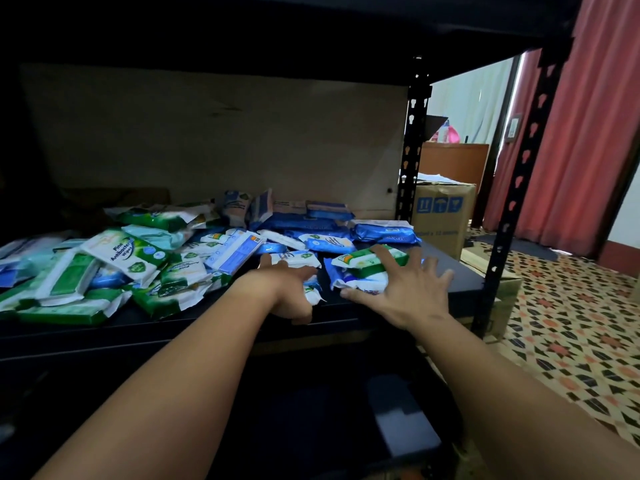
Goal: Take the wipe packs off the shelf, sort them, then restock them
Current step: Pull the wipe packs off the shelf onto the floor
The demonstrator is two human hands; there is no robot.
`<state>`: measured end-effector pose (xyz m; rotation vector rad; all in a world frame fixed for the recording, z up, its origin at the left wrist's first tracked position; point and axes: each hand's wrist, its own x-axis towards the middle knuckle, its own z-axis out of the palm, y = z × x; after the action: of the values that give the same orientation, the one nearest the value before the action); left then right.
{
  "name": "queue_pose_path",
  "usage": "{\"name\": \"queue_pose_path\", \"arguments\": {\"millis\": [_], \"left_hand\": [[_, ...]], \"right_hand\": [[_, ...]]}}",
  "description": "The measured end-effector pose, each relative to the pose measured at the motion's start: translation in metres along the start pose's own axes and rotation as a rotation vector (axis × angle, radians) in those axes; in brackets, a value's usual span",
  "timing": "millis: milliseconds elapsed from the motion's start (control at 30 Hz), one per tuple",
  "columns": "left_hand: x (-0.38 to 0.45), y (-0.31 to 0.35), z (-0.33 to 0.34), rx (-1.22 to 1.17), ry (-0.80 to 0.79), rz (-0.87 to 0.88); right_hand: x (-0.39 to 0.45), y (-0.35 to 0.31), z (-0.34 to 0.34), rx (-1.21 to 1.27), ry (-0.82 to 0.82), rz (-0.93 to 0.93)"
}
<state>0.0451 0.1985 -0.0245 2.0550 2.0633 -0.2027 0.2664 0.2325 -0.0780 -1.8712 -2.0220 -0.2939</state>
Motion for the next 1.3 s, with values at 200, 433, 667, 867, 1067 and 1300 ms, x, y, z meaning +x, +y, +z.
{"name": "queue_pose_path", "arguments": {"millis": [200, 433, 667, 867, 1067, 1300], "left_hand": [[-0.009, 0.009, 0.017, 0.149, 0.086, -0.011], [-0.034, 0.01, 0.037, 0.224, 0.291, -0.013], [-0.081, 0.006, 0.094, 0.244, 0.599, -0.02], [-0.12, 0.006, 0.153, 0.17, 0.642, -0.017], [-0.142, -0.003, 0.226, 0.132, 0.523, -0.054], [-0.138, -0.001, 0.318, 0.063, 0.328, -0.102]], "right_hand": [[-0.007, 0.02, -0.013, -0.145, -0.037, -0.182], [-0.028, 0.019, -0.012, 0.043, -0.06, -0.178], [-0.092, 0.015, -0.012, 0.125, 0.051, -0.109], [-0.17, 0.018, 0.002, 0.105, 0.058, -0.089], [-0.239, 0.015, 0.043, 0.147, -0.072, -0.044], [-0.291, 0.021, 0.116, 0.096, -0.231, 0.016]]}}
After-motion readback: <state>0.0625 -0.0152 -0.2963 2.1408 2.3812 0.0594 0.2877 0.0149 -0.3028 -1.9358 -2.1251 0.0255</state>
